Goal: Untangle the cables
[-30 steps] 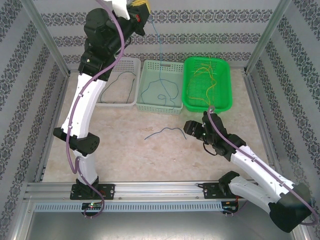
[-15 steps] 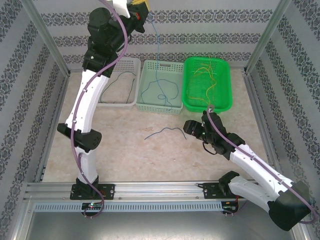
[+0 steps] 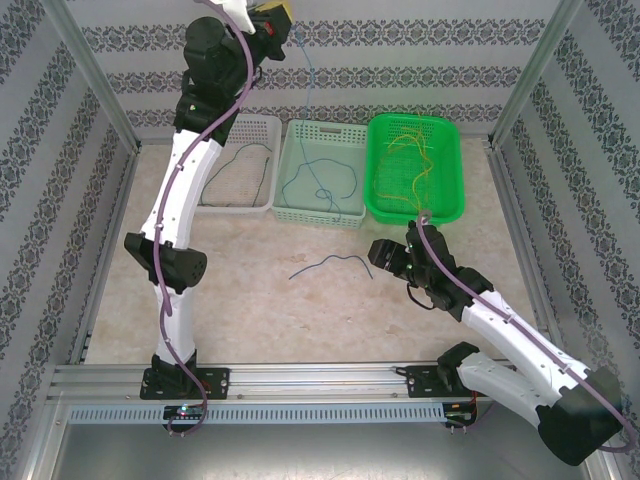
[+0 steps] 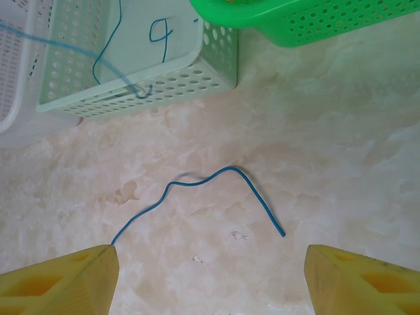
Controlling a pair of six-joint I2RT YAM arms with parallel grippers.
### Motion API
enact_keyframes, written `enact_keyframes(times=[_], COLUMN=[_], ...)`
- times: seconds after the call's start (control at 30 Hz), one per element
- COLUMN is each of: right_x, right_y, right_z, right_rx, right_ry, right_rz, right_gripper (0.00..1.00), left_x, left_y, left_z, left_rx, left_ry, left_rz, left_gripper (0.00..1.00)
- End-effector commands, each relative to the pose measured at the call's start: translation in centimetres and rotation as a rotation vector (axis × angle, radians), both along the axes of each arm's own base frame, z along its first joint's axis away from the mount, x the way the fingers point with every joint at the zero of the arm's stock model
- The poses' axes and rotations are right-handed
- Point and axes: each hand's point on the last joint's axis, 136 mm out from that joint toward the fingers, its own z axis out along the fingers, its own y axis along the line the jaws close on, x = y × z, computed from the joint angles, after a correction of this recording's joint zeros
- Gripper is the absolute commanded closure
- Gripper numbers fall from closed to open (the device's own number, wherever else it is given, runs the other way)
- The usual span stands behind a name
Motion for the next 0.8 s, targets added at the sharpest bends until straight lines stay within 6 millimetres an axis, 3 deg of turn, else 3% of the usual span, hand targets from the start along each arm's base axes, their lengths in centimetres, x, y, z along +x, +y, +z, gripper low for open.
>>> enact_keyframes(times=[0.0, 0.27, 0.47, 0.6, 0.77], right_x=[0.2, 0.7, 0.6, 0.5, 0.4], right_y=[-0.2, 0.5, 0.7, 0.7, 0.6], right_z=[0.2, 0.0, -0.1, -0.1, 0.1], right_rx=[0.001, 0.006, 0.009, 0.012, 0.017], right_ry=[-0.008, 0.004, 0.01, 0.006, 0.002], right_rz=[-0.004, 0.017, 0.028, 0.026, 0.024], right_gripper=[0.25, 0.25, 0.25, 0.25, 0.25], left_x=[-6.1, -10.9, -12.7, -12.8, -10.5], left_y=[0.9, 1.0, 1.2, 1.6, 1.3], left_z=[6.9, 10.0, 10.8, 11.0, 10.1], left_rx=[-0.078, -0.137, -0.162, -0.151, -0.122], left_ry=[-0.141, -0.163, -0.135, -0.156, -0.191], left_rz=[-0.092, -0.205, -0.237, -0.21, -0.163], left_gripper=[1.0, 1.0, 1.0, 1.0, 1.0])
